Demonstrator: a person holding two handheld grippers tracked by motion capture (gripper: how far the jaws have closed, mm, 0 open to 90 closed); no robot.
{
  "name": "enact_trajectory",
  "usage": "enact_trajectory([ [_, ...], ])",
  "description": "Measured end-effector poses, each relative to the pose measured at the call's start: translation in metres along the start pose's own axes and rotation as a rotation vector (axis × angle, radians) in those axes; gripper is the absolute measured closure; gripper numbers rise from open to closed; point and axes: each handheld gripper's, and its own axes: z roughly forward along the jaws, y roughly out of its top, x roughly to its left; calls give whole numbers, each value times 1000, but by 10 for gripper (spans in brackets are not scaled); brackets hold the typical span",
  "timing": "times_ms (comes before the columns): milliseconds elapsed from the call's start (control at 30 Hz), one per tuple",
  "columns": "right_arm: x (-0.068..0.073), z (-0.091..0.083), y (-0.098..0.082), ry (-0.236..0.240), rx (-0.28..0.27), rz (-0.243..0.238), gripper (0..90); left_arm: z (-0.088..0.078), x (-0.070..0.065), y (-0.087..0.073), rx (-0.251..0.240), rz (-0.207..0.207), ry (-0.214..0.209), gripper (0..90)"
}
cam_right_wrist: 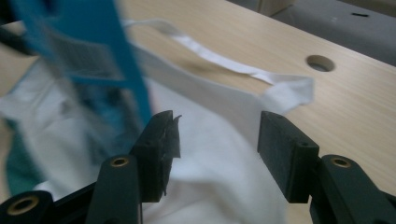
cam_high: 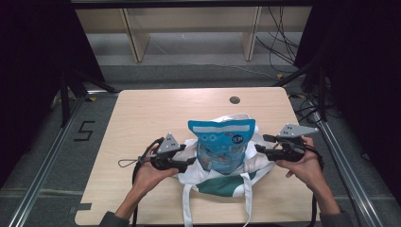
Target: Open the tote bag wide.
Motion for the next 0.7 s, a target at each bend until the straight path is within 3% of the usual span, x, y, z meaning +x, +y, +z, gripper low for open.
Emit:
enact_trajectory([
  [133, 21, -10, -9, 92, 18, -51, 459, 23, 15, 2, 63, -23, 25, 381],
  [167, 27, -11, -12, 124, 29, -37, 457, 29, 19, 2, 73, -17, 22, 403],
  [200, 30, -10, -16, 144, 20, -54, 455, 33, 24, 4, 89, -2, 23, 433],
  [233, 37, -10, -20, 166, 45, -53, 446, 37, 26, 4, 70, -37, 29, 448],
  [267, 40, -8, -22, 170, 52, -68, 440, 40, 30, 5, 67, -58, 11, 482],
  [300, 44, -5, -23, 180, 64, -88, 437, 44, 35, 7, 44, -63, -9, 546],
  [333, 49, -1, -24, 191, 74, -106, 432, 46, 40, 9, 53, -51, -20, 611],
  [367, 52, 3, -24, 203, 89, -127, 430, 49, 42, 10, 42, -59, -19, 664],
  [400, 57, 5, -24, 208, 101, -116, 431, 52, 46, 13, 48, -68, -20, 710],
  [433, 59, 9, -23, 225, 102, -145, 439, 57, 48, 16, 31, -85, -6, 756],
  [467, 62, 13, -23, 237, 103, -164, 462, 62, 52, 18, 8, -115, 3, 795],
  [533, 68, 18, -25, 245, 137, -219, 595, 71, 61, 21, 47, -126, 15, 841],
  [567, 70, 19, -27, 228, 161, -239, 683, 76, 65, 22, 65, -138, 20, 847],
  [633, 71, 21, -32, 213, 200, -275, 769, 86, 72, 21, 84, -172, 26, 852],
  [700, 70, 20, -36, 206, 223, -281, 821, 92, 78, 16, 110, -218, 40, 854],
])
